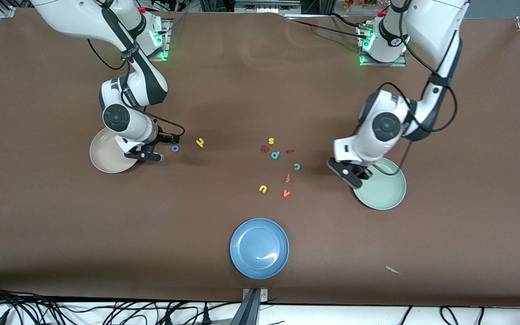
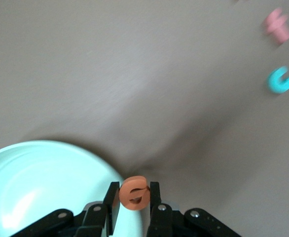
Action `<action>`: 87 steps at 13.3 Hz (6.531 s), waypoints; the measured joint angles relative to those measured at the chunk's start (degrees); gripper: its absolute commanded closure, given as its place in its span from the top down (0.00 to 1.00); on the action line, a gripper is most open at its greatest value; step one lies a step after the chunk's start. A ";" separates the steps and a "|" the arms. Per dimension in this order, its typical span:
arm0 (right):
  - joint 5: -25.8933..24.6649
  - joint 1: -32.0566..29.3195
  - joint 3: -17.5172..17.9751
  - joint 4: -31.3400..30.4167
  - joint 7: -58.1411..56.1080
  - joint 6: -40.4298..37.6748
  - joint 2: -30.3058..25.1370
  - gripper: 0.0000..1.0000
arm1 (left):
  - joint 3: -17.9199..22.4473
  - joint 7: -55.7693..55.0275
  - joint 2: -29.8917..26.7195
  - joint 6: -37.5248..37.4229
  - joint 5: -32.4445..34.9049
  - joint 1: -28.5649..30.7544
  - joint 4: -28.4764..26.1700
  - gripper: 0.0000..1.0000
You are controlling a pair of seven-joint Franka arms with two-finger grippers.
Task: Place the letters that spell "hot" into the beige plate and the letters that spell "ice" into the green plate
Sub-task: 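Place the orange e on the green plate while the right gripper lowers, then grasp the orange t with the right gripper while the left gripper grasps the teal c, then drop the orange t on the beige plate while the left gripper drops the teal c, then grasp the maroon letter with the left gripper while the right gripper grasps the blue ring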
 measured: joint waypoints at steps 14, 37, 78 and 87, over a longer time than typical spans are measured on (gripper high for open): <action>0.00 -1.48 -0.21 0.00 -3.82 0.09 1.39 0.71 | 0.91 1.92 -0.01 0.01 -0.03 0.76 0.29 1.00; 0.00 -1.45 -0.08 0.04 -4.02 0.03 1.31 0.04 | -3.55 -12.09 14.32 0.07 -0.02 -14.29 14.08 0.75; 0.50 0.02 0.56 15.43 0.38 -8.61 9.39 0.82 | -14.27 -2.82 3.67 -14.89 0.52 0.56 10.67 0.99; 0.50 1.27 0.62 14.00 2.47 -7.48 9.78 0.76 | -15.46 -2.30 11.94 -2.14 7.00 -5.67 9.45 0.37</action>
